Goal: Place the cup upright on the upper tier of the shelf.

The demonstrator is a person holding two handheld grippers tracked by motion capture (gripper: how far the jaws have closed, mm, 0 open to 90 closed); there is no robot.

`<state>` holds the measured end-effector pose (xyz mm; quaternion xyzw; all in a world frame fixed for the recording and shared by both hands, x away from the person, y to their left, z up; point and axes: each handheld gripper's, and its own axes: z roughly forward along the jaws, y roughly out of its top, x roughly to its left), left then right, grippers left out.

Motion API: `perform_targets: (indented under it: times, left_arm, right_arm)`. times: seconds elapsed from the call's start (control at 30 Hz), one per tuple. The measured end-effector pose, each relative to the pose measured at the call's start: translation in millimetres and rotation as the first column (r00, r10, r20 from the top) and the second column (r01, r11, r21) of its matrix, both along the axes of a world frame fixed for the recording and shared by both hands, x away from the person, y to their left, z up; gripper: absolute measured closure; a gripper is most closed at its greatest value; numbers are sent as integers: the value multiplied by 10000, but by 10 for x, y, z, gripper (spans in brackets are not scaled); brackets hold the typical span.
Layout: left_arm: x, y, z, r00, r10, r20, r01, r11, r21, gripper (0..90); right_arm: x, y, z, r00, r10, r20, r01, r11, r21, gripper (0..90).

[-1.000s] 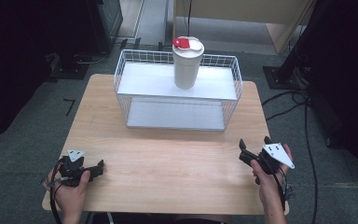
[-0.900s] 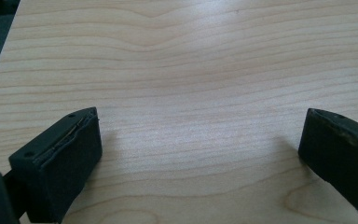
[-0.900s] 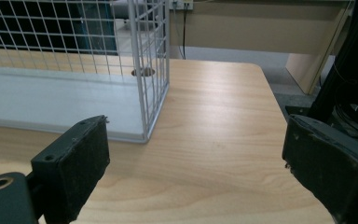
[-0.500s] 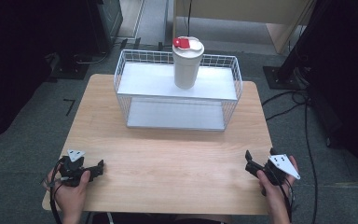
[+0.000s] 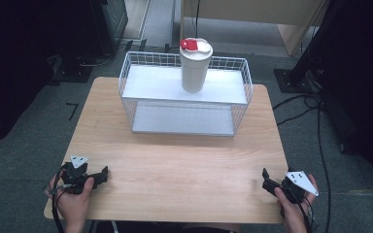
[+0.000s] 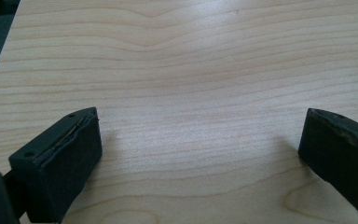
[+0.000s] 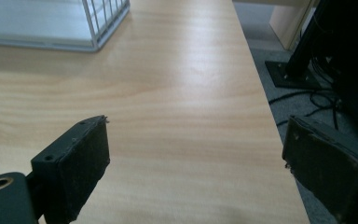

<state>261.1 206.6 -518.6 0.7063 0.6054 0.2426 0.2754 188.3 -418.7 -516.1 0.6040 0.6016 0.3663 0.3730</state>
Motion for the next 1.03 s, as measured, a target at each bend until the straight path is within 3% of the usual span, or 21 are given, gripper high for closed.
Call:
perform_targets:
  times: [0.17,0.27,0.3,0.33,0.37,0.47,1.03]
  left_arm:
    - [0,0,0,10000,2,1,-2,10000,3,0]
    - [0,0,0,10000,0,2,0,10000,-2,0]
    - [-1,-1,0,10000,4,1,-4,10000,-3,0]
    - [0,0,0,10000,-2,2,2,10000,1,0]
    - [0,0,0,10000,-2,2,2,10000,1,0]
    - [0,0,0,10000,0,3,0,10000,-2,0]
    - [-1,-1,0,10000,6,0,-6,10000,-17,0]
  right_arm:
    - [-26,-25,-41,9978,-40,-663,44,10000,45,74]
    - [-35,-54,-64,9843,120,-1759,-70,9995,293,74]
    - [-35,-54,-64,9843,120,-1759,-70,9995,293,74]
    - [-38,-70,-80,9726,236,-2313,-160,9993,346,74]
    - [-38,-70,-80,9726,236,-2313,-160,9993,346,74]
    - [-48,-81,-97,9575,364,-2861,-269,9989,371,75]
    - [-44,-88,-98,9564,573,-2865,-499,9982,332,73]
